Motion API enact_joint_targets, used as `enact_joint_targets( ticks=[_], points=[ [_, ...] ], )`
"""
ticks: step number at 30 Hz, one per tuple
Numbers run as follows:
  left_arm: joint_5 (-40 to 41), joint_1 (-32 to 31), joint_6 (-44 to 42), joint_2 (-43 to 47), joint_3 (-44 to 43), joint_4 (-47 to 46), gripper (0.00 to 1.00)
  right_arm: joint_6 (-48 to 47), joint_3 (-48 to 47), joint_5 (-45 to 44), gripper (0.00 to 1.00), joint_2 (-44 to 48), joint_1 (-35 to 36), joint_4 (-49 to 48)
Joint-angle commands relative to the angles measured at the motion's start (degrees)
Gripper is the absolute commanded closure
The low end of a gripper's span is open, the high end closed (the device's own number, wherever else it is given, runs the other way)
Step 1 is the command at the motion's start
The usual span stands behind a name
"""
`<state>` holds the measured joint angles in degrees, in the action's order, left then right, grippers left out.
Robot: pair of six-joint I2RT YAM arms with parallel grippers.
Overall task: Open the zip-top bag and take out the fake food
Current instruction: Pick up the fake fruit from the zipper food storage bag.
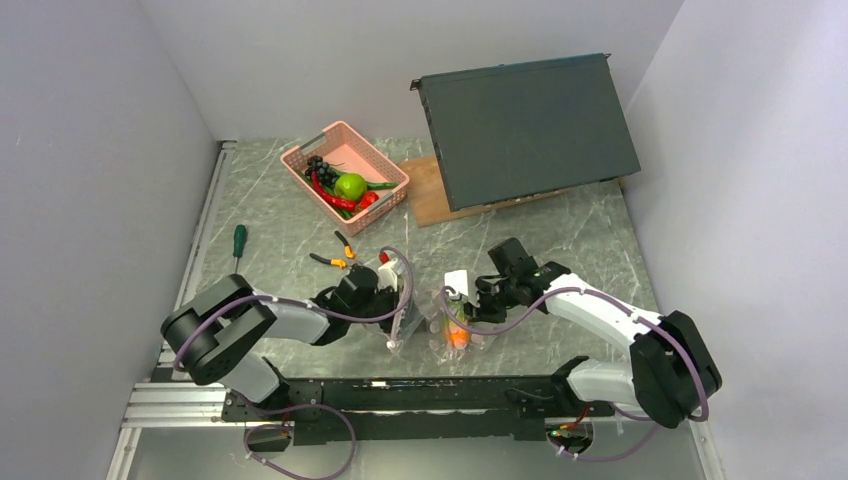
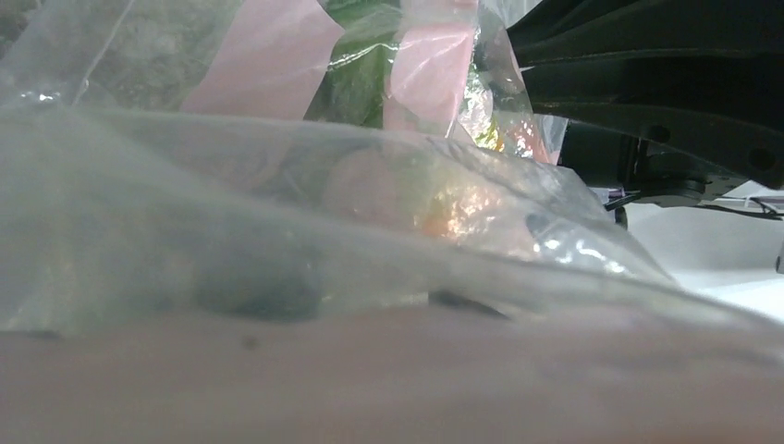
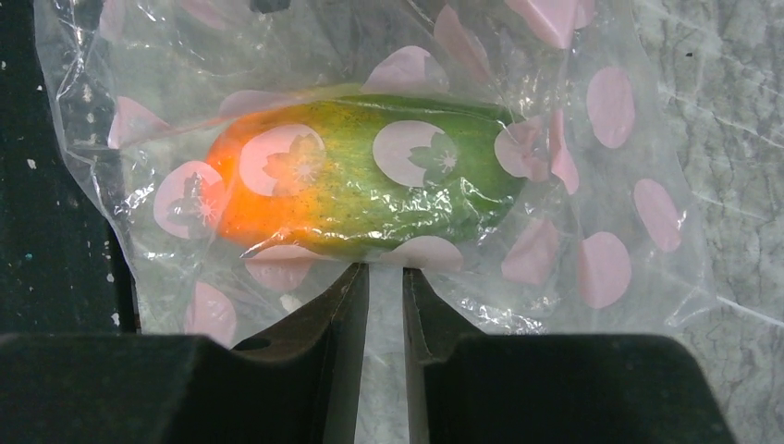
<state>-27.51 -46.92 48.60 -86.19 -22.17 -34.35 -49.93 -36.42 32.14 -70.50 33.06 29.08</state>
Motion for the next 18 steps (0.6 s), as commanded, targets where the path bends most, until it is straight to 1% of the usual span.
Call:
enact_joint_targets(
  ticks=[1, 5, 7, 11, 18],
  points=[
    [-0.36, -0.44, 3.78, -2.01, -0.48, -9.84, 0.48, 0.88, 0.30, 2.99, 0.77, 0.95, 0.32, -2.00],
    [-1.17, -0.47, 7.03, -3.96, -0.30, -16.49, 0.45, 0.73, 0.26, 3.96, 0.79, 0.39, 0.40, -1.75],
    [-1.37, -0.63, 8.26, -4.72, -0.33, -18.78, 0.44, 0.57, 0.29, 4.27, 0.83, 0.08, 0.77, -1.45],
    [-0.99, -1.22, 8.97, -5.82, -0.84, -19.38, 0.42, 0.27, 0.04, 5.02, 0.90, -0.46, 1.36, -1.14],
    [-1.28, -2.74, 10.19, -8.57, -2.26, -20.94, 0.37, 0.27, -0.27, 5.76, 0.90, -1.16, 2.31, -0.96]
  ],
)
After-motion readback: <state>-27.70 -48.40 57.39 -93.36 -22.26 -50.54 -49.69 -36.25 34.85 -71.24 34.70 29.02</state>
